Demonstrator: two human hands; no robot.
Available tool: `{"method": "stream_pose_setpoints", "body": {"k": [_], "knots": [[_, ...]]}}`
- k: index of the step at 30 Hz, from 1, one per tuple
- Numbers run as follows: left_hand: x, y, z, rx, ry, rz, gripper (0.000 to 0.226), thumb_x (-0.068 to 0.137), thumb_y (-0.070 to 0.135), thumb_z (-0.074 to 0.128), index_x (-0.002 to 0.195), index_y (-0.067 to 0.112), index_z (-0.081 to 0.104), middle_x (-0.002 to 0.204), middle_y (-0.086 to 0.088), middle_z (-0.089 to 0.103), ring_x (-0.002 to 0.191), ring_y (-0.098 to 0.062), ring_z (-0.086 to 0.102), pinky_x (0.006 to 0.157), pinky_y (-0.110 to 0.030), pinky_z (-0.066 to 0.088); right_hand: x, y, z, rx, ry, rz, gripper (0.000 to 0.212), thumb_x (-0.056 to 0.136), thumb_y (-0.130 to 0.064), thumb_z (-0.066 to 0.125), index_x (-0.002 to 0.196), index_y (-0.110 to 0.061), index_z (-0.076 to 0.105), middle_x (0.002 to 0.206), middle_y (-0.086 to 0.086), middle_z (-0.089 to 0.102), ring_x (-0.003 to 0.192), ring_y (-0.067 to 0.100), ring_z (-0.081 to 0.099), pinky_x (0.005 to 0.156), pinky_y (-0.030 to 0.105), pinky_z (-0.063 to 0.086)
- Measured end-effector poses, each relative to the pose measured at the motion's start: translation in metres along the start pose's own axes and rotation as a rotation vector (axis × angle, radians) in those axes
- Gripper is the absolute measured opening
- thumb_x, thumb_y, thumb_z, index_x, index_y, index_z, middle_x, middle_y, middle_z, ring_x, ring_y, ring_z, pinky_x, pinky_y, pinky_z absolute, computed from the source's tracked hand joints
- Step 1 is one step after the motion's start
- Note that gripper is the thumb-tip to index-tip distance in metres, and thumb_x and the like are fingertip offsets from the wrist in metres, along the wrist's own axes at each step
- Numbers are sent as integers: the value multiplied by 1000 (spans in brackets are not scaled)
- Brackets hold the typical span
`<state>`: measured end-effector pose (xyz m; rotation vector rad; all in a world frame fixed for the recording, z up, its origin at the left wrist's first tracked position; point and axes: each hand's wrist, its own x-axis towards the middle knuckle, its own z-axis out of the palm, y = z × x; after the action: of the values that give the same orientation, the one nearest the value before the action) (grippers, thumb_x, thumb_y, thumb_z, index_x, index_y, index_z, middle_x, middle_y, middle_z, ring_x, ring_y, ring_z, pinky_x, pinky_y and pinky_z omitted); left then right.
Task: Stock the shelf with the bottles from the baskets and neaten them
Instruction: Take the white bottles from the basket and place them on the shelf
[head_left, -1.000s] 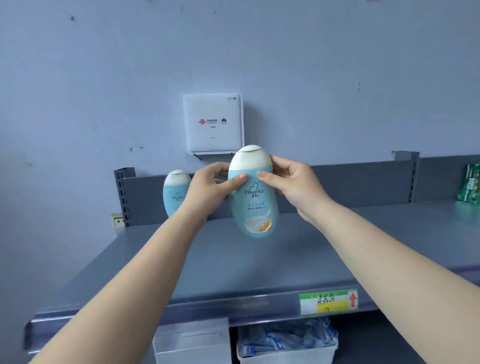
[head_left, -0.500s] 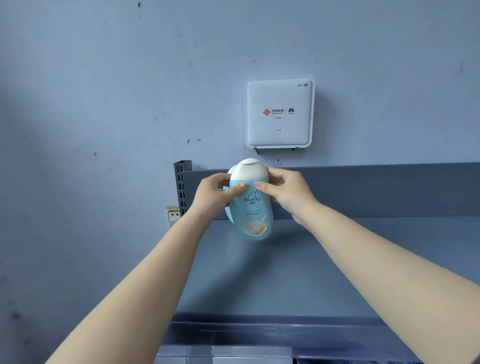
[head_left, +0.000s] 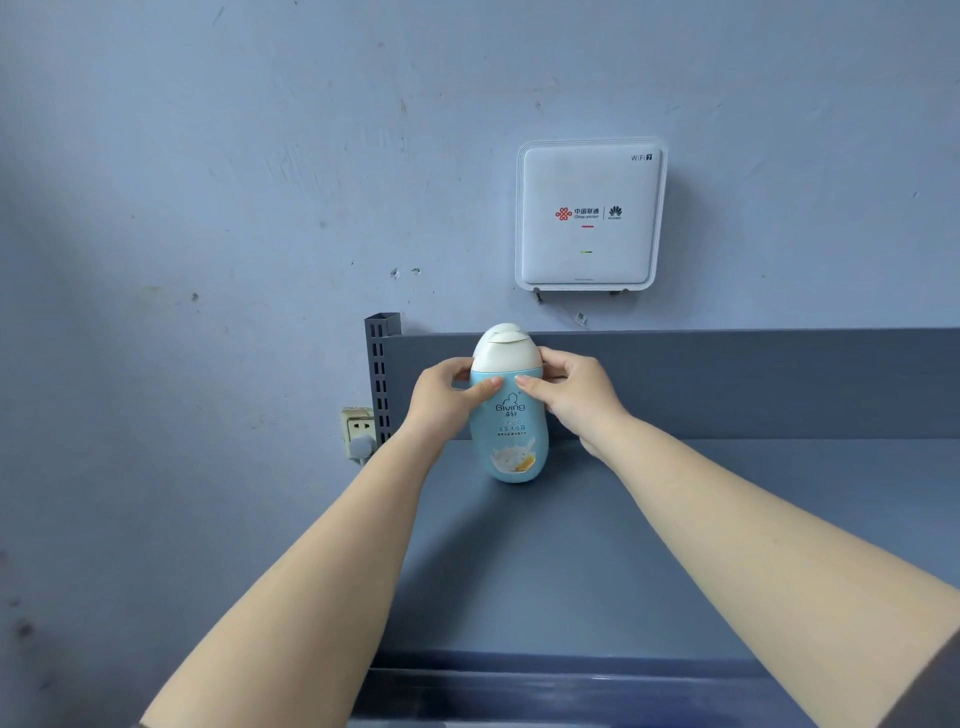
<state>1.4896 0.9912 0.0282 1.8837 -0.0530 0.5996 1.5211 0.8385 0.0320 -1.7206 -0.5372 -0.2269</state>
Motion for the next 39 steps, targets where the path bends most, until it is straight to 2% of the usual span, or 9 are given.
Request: {"method": "stream_pose_setpoints", "body": {"k": [2,6,13,17,22,25,30,35,39], "knots": [[2,-3,0,-8,6,-3,29,84,22,70,111,12,64,106,-2,65,100,-22,63,87,-35,52,1,1,3,-7,-1,3,32,84,-9,66,114,-19,66,100,2,70,100,22,65,89,37,53],[5,-6,2,-26,14,6,28,86,22,67,112,12,63,110,-3,65,98,-20,63,74,-25,47,4,4,7,-39,4,3,35,84,-7,65,117,-19,63,104,3,69,100,21,65,90,36,52],[7,-8,8,-40,33,28,32,89,19,63,119,11,59,112,-1,62,86,-14,61,62,-13,45,11,10,10,-162,13,-11,48,77,0,69,121,-17,60,107,2,68,99,20,65,91,42,51],[9,-7,12,-11,32,42,32,90,19,61,121,12,58,109,1,60,89,-14,59,57,-11,43,13,12,11,-232,46,-17,52,75,-3,71,122,-18,58,107,1,67,100,21,63,89,43,52],[8,-8,12,-11,59,37,31,90,20,61,119,12,59,104,2,57,95,-17,57,64,-19,44,14,10,11,-258,25,-12,58,75,-1,70,127,-20,54,112,-1,65,103,19,61,92,41,50],[8,-9,11,-7,69,39,30,91,20,60,119,10,59,105,1,58,92,-14,55,60,-12,42,12,7,14,-274,24,-24,59,75,1,68,128,-21,53,113,0,65,104,19,61,93,40,50],[7,-7,9,3,70,28,32,91,21,60,121,11,58,108,0,58,94,-13,54,60,-12,41,11,4,17,-291,38,-21,64,76,0,69,133,-20,49,115,0,64,104,19,60,92,38,50],[4,-3,11,56,56,27,36,91,23,60,125,13,56,105,4,55,92,-10,52,56,-6,36,7,1,13,-314,46,-10,53,75,0,68,123,-19,55,112,2,66,103,21,61,90,37,51],[3,4,13,108,34,9,37,91,23,59,127,13,54,113,-1,57,93,-12,50,65,-18,40,8,-1,9,-384,24,17,48,74,-2,69,119,-16,55,112,4,65,103,22,60,88,35,50]]}}
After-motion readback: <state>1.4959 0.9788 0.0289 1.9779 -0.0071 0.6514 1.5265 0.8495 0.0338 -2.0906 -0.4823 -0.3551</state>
